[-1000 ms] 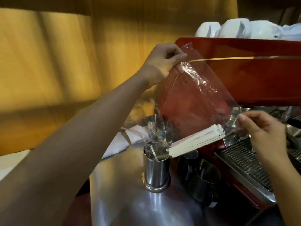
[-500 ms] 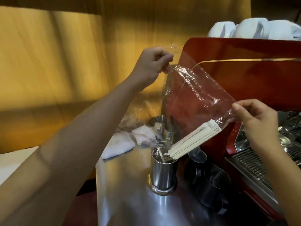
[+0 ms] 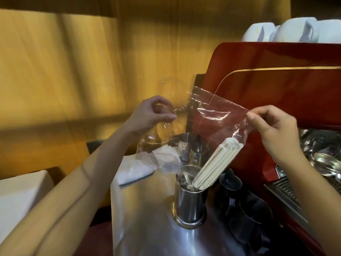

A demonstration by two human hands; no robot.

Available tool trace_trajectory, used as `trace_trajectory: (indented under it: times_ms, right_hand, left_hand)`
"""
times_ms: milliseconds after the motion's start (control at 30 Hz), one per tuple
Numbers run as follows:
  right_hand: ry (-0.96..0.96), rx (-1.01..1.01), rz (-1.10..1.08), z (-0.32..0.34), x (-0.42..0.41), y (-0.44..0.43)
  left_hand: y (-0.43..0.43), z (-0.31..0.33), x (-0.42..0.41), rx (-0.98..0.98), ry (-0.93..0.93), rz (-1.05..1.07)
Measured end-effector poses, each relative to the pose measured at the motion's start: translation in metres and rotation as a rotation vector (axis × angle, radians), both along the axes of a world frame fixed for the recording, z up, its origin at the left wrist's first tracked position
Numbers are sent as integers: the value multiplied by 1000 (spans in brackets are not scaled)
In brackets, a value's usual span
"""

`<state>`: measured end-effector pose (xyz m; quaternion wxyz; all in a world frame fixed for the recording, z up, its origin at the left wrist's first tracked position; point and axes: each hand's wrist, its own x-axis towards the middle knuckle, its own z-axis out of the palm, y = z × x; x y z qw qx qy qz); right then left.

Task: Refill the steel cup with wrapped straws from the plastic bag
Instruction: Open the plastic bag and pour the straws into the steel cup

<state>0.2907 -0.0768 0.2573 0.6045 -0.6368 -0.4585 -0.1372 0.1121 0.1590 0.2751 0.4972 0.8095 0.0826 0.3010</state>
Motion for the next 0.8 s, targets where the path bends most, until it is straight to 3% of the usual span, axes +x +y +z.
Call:
trace_trajectory:
  times_ms: [333,467,600,800]
  right_hand:
    - [398,-35,173,-23,5,18]
    - [524,-67,246,-38,6,14]
    - [550,-200,285,-57,5,10]
    - [542,-66,206,-59,3,17]
  left_hand:
    - [14,-18,0,86,-170,55]
    - [12,-34,-2,-39,-189,41]
    - [14,-47,-10,-109,-133,91]
    - [18,-64,-29,-193,121,-60]
